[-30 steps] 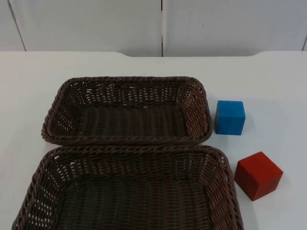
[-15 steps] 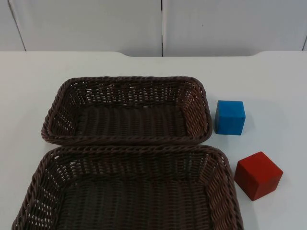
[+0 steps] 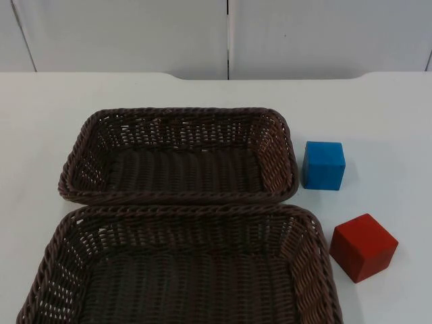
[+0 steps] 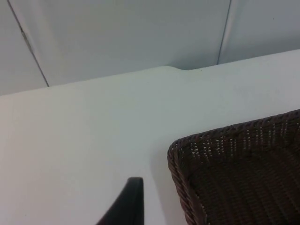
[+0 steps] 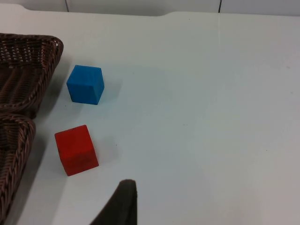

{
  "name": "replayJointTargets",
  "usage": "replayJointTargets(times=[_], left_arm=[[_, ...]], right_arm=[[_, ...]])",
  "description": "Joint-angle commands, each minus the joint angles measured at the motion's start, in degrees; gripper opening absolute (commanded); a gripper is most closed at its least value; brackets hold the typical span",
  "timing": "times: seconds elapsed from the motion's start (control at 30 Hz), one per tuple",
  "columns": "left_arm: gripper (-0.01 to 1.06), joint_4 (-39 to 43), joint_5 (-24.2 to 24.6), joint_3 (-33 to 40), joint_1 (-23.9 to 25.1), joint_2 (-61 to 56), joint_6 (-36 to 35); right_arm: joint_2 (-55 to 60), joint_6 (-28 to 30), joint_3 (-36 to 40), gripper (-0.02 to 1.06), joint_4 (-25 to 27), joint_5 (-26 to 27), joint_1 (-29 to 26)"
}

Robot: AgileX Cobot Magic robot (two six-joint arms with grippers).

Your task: Pick up one cube with the left hand and place it into the upper basket. Pick up one cube with the right hand and place it into the lower basket.

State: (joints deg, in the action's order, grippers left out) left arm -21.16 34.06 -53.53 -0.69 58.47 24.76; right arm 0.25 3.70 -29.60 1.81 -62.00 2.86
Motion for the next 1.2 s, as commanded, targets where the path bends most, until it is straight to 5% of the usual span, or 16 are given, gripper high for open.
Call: replayJointTargets(times=[0.0,0.77,1.17], left_arm=[[1.05,-0.75,-0.1,-1.02,0.2,1.07,0.89],[1.05,-0.96,0.13,-11.46,-0.15,18.29,3.41],[1.05,-0.84,-0.49,-14.92,-5.47,26.51,5.37]], right_arm=[[-0.25,0.27,0.03,1.05,-0.1,0.15,-0.34],[-0.25,0.16,0.03,1.05,-0.1,0.15,-0.34],[-0.25,0.16,0.03,1.05,-0.1,0.15,-0.34]])
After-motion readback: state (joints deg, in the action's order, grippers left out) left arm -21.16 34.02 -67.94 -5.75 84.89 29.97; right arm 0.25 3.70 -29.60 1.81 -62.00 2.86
